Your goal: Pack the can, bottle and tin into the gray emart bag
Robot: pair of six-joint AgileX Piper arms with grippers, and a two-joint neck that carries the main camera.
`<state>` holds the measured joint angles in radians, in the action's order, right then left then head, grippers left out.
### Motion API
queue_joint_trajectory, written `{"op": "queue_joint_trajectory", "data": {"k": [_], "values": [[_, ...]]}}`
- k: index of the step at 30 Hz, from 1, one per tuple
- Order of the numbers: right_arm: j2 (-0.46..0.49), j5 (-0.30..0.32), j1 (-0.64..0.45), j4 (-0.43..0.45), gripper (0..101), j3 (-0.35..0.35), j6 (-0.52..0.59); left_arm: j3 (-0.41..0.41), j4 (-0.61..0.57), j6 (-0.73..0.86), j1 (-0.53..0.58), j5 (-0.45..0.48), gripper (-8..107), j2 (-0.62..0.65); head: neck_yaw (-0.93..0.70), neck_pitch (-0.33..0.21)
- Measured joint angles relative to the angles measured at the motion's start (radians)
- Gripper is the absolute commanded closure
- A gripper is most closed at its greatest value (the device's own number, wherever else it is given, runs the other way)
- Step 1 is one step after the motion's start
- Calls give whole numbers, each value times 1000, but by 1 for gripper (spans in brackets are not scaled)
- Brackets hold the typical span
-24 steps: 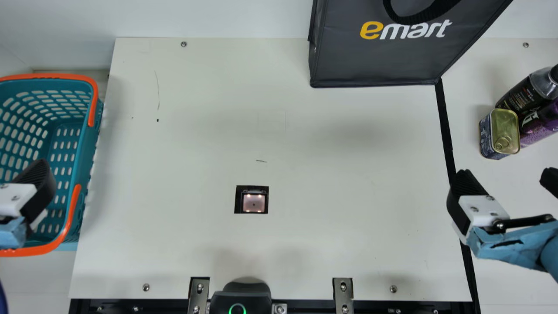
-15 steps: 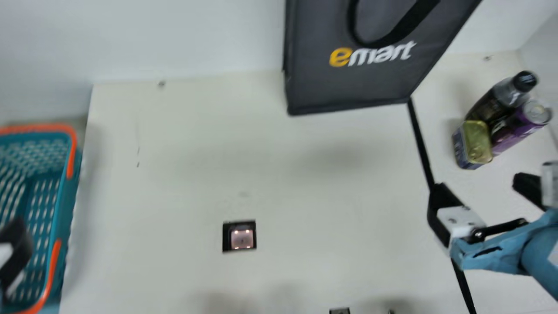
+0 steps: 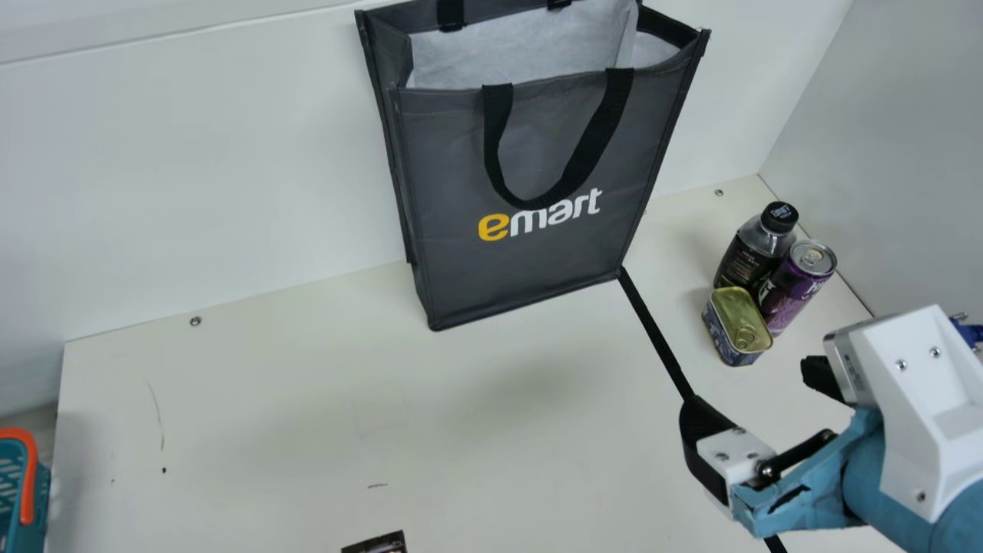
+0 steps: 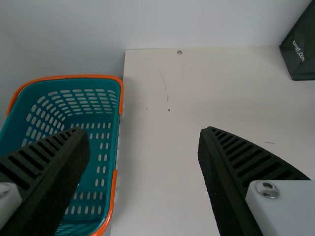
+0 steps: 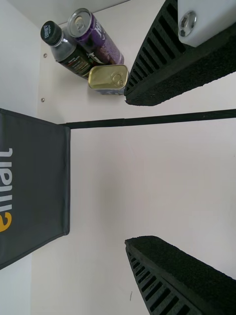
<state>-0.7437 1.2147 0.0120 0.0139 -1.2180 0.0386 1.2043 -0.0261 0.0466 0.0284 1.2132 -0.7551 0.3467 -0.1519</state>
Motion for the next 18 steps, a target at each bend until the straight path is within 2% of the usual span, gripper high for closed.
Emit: {"op": "queue_joint_trajectory", "data": {"k": [18], "values": [[0, 0, 0, 0, 10, 0, 0, 0, 0, 0, 0, 0, 9, 0, 2, 0]]}}
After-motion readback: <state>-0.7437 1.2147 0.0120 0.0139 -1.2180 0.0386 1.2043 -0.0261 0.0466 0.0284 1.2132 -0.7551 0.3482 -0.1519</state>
